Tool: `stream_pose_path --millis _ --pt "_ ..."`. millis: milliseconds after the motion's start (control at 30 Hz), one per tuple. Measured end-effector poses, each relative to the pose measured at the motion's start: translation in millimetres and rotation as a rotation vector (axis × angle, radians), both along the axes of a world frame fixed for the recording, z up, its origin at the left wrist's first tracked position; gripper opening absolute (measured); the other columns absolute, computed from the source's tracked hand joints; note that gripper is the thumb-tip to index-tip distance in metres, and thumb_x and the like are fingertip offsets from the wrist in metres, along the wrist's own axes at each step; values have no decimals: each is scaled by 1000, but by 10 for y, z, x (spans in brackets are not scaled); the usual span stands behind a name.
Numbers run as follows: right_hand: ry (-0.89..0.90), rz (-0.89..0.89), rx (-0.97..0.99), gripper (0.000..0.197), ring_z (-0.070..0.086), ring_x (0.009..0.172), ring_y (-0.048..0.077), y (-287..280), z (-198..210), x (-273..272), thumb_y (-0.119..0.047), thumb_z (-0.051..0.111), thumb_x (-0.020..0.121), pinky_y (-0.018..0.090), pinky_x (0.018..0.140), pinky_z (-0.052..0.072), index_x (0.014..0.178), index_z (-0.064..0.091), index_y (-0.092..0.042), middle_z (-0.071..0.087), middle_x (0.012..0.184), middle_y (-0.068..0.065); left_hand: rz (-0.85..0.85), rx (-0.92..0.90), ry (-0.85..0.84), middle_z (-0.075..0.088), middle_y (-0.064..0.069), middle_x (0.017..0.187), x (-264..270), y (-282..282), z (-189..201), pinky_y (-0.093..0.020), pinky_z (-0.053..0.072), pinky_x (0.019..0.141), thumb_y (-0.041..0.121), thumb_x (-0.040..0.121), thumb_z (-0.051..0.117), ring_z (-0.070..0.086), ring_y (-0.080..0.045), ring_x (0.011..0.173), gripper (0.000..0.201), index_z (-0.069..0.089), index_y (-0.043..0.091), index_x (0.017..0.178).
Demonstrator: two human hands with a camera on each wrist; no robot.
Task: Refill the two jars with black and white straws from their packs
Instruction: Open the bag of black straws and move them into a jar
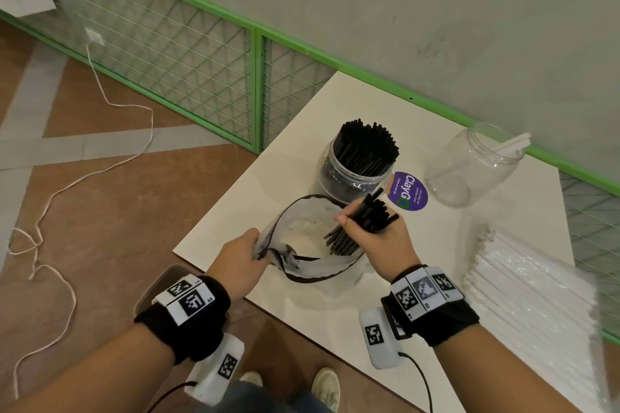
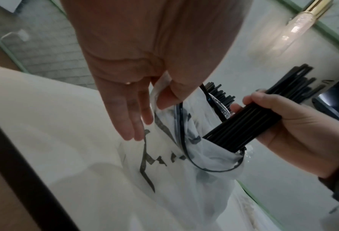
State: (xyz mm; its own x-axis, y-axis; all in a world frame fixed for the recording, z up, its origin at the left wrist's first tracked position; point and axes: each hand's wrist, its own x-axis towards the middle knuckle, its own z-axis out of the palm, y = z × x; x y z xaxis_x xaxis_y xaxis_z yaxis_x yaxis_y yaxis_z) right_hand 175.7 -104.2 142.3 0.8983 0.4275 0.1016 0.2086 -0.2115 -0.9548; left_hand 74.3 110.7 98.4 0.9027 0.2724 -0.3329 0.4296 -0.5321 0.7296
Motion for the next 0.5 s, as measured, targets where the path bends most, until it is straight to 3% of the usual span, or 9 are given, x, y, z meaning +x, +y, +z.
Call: stream_pose_path --millis 67,167,233,333,400,500 --pt "-24 17 -28 4 65 84 14 -6 7 -10 -10 70 85 22 80 52 85 67 -13 69 84 0 99 -203 89 62 -11 98 -5 -22 14 -48 55 78 18 91 52 65 -23 86 12 46 10 98" --pt "18 5 -74 7 65 82 16 -15 -124 -51 -11 71 84 27 78 53 85 66 -16 68 81 -1 235 -556 203 59 -10 111 -9 -119 137 -45 54 86 22 92 52 65 -23 95 32 35 17 118" --pt "65 -21 -67 8 63 80 11 -10 -224 -92 -11 71 84 21 76 50 86 65 -16 67 80 -4 239 -764 259 56 -3 116 -2 -184 226 -46 53 87 35 84 63 66 -24 99 54 27 30 124" --pt "73 -24 -51 12 60 77 2 24 -278 -147 -11 71 85 14 75 47 87 64 -20 65 79 -9 209 -828 283 58 0 117 63 -277 236 -44 55 81 47 67 80 66 -25 101 83 18 41 122" --pt "57 4 -73 9 60 77 2 46 -283 -154 -12 70 86 12 75 46 88 63 -18 64 80 -8 198 -799 270 62 -4 116 110 -344 202 -41 55 77 34 69 82 67 -24 97 80 23 37 123" --pt "43 39 -142 7 63 85 11 28 -311 -98 -17 70 86 20 82 50 90 65 -15 66 86 -3 147 -774 218 68 -5 109 168 -425 168 -35 54 75 11 82 70 69 -20 92 48 48 20 123"
